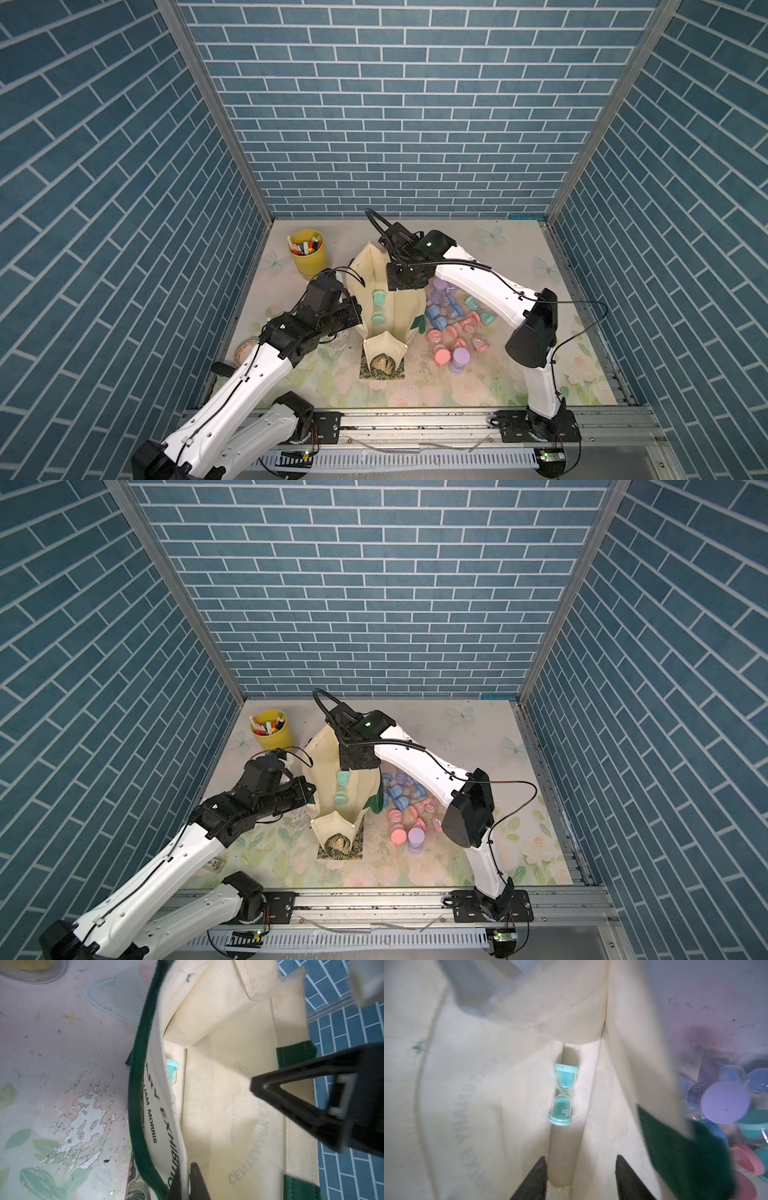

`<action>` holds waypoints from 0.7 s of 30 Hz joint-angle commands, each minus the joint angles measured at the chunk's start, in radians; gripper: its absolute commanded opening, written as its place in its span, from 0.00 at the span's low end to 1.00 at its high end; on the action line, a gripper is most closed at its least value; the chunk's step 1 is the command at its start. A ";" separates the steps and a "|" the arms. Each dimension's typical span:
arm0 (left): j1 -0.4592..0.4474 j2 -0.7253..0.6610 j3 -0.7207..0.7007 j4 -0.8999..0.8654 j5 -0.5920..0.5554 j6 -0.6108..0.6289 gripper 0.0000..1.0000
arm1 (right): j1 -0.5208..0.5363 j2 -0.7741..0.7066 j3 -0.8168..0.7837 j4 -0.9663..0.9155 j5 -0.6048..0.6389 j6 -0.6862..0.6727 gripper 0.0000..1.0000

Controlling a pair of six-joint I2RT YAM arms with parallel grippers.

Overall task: Put the hourglass into the canvas bag
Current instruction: Place the hourglass in the canvas bag, then pick up the hourglass from the center of the board.

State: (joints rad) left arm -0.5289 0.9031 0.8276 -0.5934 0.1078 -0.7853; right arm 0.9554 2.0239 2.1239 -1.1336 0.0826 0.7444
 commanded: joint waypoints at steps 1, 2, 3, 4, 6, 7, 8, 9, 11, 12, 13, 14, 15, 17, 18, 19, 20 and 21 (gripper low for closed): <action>-0.005 0.018 -0.012 0.020 -0.015 0.003 0.00 | 0.003 -0.095 0.047 -0.091 0.088 -0.020 0.54; -0.005 0.020 -0.013 0.027 -0.014 0.003 0.00 | 0.002 -0.114 0.041 -0.094 0.111 -0.023 0.54; -0.005 0.027 -0.011 0.035 -0.011 0.004 0.00 | 0.002 -0.140 0.024 -0.095 0.148 -0.026 0.55; -0.005 0.036 -0.006 0.039 -0.011 0.003 0.00 | 0.003 -0.172 -0.004 -0.096 0.190 -0.029 0.55; -0.005 0.053 0.005 0.050 -0.008 0.003 0.00 | 0.000 -0.234 -0.072 -0.100 0.280 -0.027 0.55; -0.005 0.058 0.007 0.060 -0.004 0.000 0.00 | 0.000 -0.272 -0.124 -0.096 0.325 -0.023 0.54; -0.005 0.058 0.006 0.066 -0.004 -0.004 0.00 | -0.001 -0.309 -0.175 -0.088 0.358 -0.018 0.54; -0.005 0.059 0.007 0.071 -0.006 -0.007 0.00 | -0.003 -0.351 -0.241 -0.069 0.386 -0.019 0.53; -0.005 0.059 0.004 0.075 -0.010 -0.007 0.00 | -0.014 -0.431 -0.376 -0.035 0.417 -0.021 0.52; -0.005 0.058 0.002 0.077 -0.013 -0.008 0.00 | -0.024 -0.467 -0.435 -0.032 0.423 -0.009 0.52; -0.005 0.056 0.000 0.076 -0.013 -0.010 0.00 | -0.042 -0.500 -0.492 -0.031 0.410 0.004 0.52; -0.005 0.055 -0.001 0.078 -0.014 -0.013 0.00 | -0.061 -0.529 -0.539 -0.030 0.380 0.016 0.51; -0.006 0.053 -0.003 0.079 -0.011 -0.016 0.00 | -0.089 -0.556 -0.591 -0.028 0.333 0.028 0.50; -0.005 0.051 -0.008 0.080 -0.007 -0.020 0.00 | -0.134 -0.607 -0.694 0.001 0.235 0.032 0.49; -0.005 0.048 -0.011 0.077 -0.004 -0.020 0.00 | -0.146 -0.630 -0.744 0.017 0.200 0.029 0.49; -0.005 0.048 -0.013 0.074 -0.003 -0.019 0.00 | -0.151 -0.651 -0.786 0.035 0.179 0.025 0.49; -0.005 0.047 -0.012 0.070 -0.004 -0.019 0.00 | -0.153 -0.665 -0.815 0.055 0.159 0.014 0.50; -0.005 0.043 -0.015 0.067 -0.004 -0.017 0.00 | -0.155 -0.675 -0.844 0.082 0.131 -0.003 0.52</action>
State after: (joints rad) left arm -0.5289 0.9531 0.8276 -0.5247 0.1158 -0.8013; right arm 0.7971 1.3911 1.3289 -1.1168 0.3099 0.7326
